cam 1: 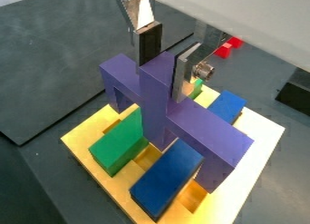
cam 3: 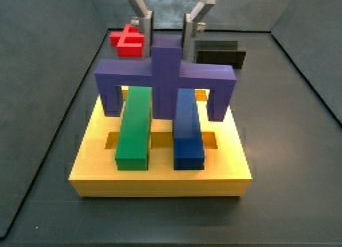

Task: Pick up the purple object. Move up. Move to above the board. Insert the purple object.
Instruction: Insert the purple object.

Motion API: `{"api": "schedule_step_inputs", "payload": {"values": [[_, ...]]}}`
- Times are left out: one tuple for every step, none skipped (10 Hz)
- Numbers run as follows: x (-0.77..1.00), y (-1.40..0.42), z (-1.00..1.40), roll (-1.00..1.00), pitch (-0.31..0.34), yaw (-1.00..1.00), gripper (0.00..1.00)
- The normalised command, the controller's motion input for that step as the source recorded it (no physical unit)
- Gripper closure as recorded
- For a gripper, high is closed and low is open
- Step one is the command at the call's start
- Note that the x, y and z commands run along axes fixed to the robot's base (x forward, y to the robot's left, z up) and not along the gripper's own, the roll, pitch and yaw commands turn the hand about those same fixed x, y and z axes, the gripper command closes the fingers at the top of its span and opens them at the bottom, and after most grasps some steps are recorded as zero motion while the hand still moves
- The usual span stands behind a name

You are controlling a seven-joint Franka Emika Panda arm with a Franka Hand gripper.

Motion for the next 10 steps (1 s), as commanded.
{"api": "schedule_step_inputs", "payload": {"values": [[0.07,-0.02,-0.13,-0.03,-0.149,0.03,1.0],[0.0,0.0,-0.14,-0.02,-0.133,0.03,1.0],[0.0,0.0,-0.17,-0.02,-0.149,0.04,1.0],[0.0,0.0,-0.18,-0.02,-0.134,0.02,1.0],[-0.01,-0.02,-0.19,0.0,-0.111,0.01,1.0],[0.0,-0.02,-0.17,-0.01,-0.123,0.01,1.0],[0.0,-0.03,-0.21,-0.01,-0.119,0.01,1.0],[0.0,-0.01,-0.23,-0.01,-0.12,0.0,1.0],[0.0,-0.02,-0.28,0.0,-0.107,0.01,1.0],[0.0,-0.04,-0.32,0.0,-0.093,0.01,1.0]]}}
